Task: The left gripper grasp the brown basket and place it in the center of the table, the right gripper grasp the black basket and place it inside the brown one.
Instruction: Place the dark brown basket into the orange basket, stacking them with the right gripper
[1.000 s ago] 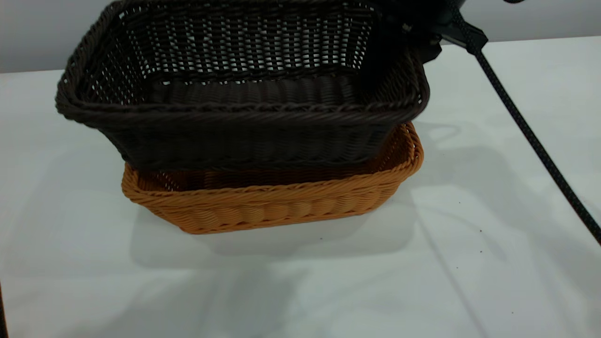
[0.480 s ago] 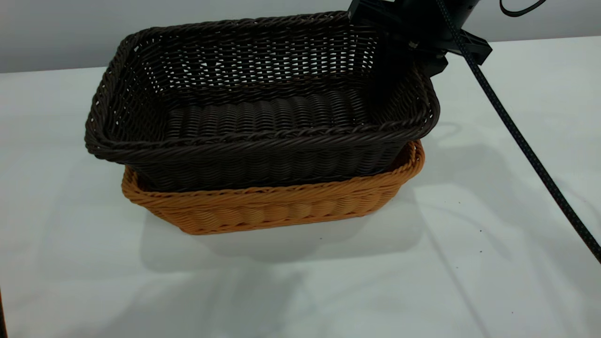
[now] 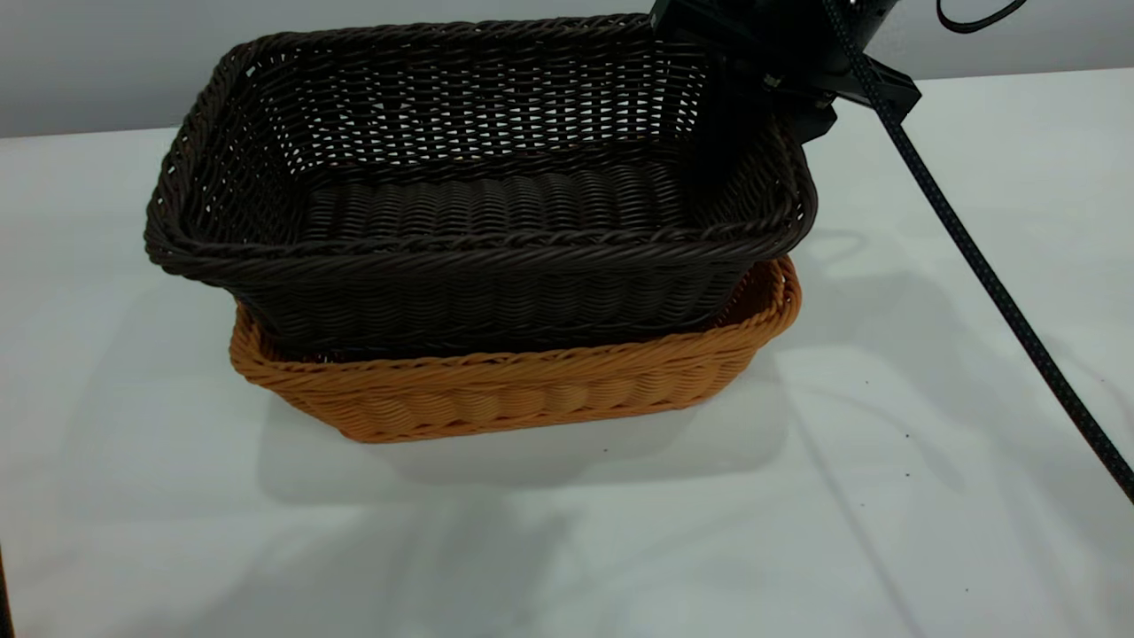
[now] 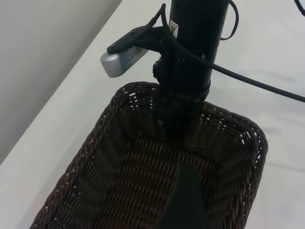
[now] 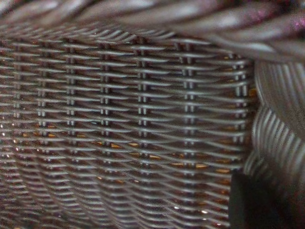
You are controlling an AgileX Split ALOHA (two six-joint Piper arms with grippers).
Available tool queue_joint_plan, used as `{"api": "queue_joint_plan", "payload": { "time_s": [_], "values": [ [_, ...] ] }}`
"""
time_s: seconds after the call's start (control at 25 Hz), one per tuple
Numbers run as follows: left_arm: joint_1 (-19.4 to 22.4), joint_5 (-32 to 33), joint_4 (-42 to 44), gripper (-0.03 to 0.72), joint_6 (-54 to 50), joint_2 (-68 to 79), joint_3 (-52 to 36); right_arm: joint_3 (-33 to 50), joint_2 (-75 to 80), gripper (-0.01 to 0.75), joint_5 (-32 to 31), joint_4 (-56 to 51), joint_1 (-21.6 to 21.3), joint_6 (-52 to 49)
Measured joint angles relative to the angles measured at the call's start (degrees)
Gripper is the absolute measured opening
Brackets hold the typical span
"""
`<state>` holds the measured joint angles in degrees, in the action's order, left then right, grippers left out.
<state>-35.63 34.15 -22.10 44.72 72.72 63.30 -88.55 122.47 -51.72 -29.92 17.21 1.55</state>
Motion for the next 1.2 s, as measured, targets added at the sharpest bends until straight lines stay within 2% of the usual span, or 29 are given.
{"api": "queue_joint_plan", "payload": {
  "time_s": [0.24,0.36,0.84,1.2],
  "values": [
    [0.00,0.00,0.00,0.545,0.00,0.00,0.00,0.00,0.00,0.123,-0.15,0.00,0.00,3.13],
    [0.00,0.00,0.00,0.545,0.00,0.00,0.00,0.00,0.00,0.149,-0.28,-0.13,0.00,3.78],
    [0.00,0.03,0.05,0.545,0.13,0.00,0.00,-0.06,0.00,0.445,-0.99,-0.25,0.00,3.93],
    [0.00,0.03,0.11,0.545,0.02,0.00,0.00,-0.83,-2.38,0.467,-2.05,6.12,-0.05,2.66]
  ]
}}
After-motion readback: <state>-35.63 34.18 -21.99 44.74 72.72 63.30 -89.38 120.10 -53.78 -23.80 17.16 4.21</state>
